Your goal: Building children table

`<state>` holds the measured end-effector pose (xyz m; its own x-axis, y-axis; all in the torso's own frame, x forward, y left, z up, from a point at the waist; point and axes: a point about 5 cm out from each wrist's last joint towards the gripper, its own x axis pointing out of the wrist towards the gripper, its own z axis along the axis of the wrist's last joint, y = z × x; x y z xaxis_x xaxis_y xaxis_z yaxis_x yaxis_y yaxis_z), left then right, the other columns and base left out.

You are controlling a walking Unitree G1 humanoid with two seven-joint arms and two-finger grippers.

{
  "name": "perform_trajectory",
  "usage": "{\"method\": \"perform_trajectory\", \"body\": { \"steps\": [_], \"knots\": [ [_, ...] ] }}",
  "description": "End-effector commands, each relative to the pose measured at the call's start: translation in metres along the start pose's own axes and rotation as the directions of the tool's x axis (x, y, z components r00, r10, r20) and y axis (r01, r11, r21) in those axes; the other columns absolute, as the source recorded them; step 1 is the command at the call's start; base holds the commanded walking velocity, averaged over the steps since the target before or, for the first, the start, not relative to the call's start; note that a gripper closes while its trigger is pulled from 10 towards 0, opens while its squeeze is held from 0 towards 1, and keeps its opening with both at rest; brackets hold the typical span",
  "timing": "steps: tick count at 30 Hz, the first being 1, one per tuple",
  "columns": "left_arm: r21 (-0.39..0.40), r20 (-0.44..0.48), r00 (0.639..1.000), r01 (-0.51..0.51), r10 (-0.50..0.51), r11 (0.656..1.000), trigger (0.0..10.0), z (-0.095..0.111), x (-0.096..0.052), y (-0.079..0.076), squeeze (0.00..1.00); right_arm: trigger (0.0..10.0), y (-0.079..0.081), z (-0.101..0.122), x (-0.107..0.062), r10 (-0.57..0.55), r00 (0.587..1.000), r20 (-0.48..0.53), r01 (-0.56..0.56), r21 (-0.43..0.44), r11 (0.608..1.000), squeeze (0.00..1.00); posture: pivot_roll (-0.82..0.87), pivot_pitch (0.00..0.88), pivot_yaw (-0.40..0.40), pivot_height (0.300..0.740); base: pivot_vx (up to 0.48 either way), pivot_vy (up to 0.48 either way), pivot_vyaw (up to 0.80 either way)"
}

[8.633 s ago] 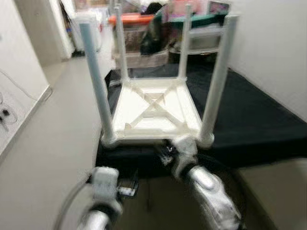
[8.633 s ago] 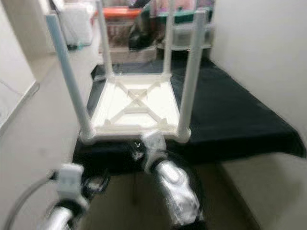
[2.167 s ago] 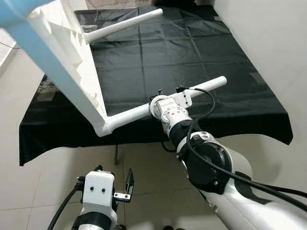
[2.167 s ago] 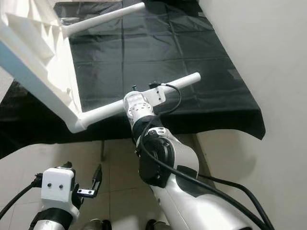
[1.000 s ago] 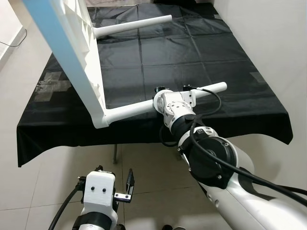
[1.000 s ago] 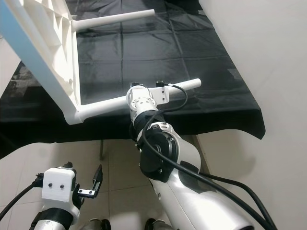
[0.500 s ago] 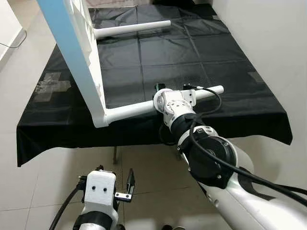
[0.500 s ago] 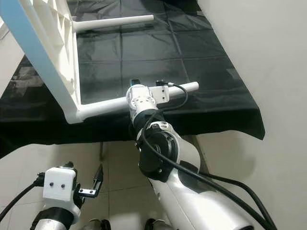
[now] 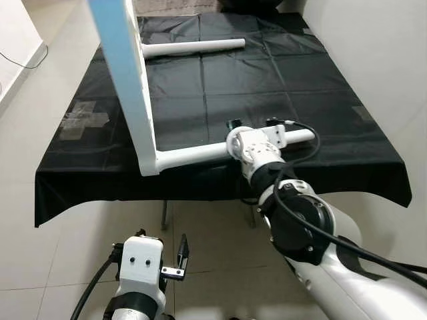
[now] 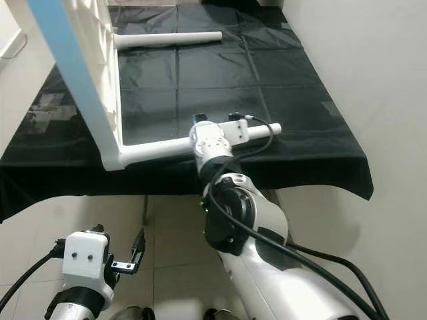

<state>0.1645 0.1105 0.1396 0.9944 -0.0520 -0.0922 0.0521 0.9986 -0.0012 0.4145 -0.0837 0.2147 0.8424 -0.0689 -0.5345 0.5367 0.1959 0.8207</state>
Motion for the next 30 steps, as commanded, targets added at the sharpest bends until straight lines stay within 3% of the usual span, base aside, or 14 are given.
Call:
{"method": "perform_trajectory", "body": {
  "steps": [1, 3, 7, 15, 20, 30],
  "knots": [
    [-0.058, -0.026, 0.996, 0.083, -0.085, 0.995, 10.0, -0.004, -0.002, -0.023, 0.0, 10.0, -0.036, 0.002, 0.012, -0.165, 0.986, -0.011, 0.165, -0.02, 0.986, 0.0, 0.17, 0.187, -0.032, 0.74, 0.0, 0.0, 0.0],
    [-0.058, -0.026, 0.996, 0.083, -0.085, 0.995, 10.0, -0.004, -0.002, -0.023, 0.0, 10.0, -0.036, 0.002, 0.012, -0.165, 0.986, -0.011, 0.165, -0.02, 0.986, 0.0, 0.17, 0.187, -0.032, 0.74, 0.0, 0.0, 0.0],
    [-0.055, -0.028, 0.996, 0.084, -0.086, 0.995, 10.0, -0.004, -0.001, -0.023, 0.0, 10.0, -0.039, 0.023, 0.014, -0.197, 0.98, 0.024, 0.197, -0.017, 0.98, 0.0, 0.16, 0.189, -0.028, 0.74, 0.0, 0.0, 0.0],
    [-0.053, -0.031, 0.996, 0.083, -0.085, 0.995, 10.0, -0.005, -0.001, -0.022, 0.0, 10.0, -0.04, 0.036, 0.014, -0.214, 0.976, 0.037, 0.217, -0.129, 0.968, 0.0, 0.14, 0.192, -0.026, 0.74, 0.0, 0.0, 0.0],
    [-0.051, -0.032, 0.996, 0.085, -0.087, 0.995, 10.0, -0.005, 0.001, -0.021, 0.0, 10.0, -0.058, 0.051, 0.016, -0.232, 0.971, 0.048, 0.237, -0.26, 0.936, 0.0, 0.13, 0.189, -0.02, 0.74, 0.0, 0.0, 0.0],
    [-0.048, -0.034, 0.995, 0.089, -0.091, 0.995, 10.0, -0.006, 0.002, -0.02, 0.0, 10.0, -0.078, 0.071, 0.007, -0.23, 0.973, 0.035, 0.226, -0.373, 0.9, 0.0, 0.12, 0.187, -0.016, 0.74, 0.0, 0.0, 0.0]
  ]
}}
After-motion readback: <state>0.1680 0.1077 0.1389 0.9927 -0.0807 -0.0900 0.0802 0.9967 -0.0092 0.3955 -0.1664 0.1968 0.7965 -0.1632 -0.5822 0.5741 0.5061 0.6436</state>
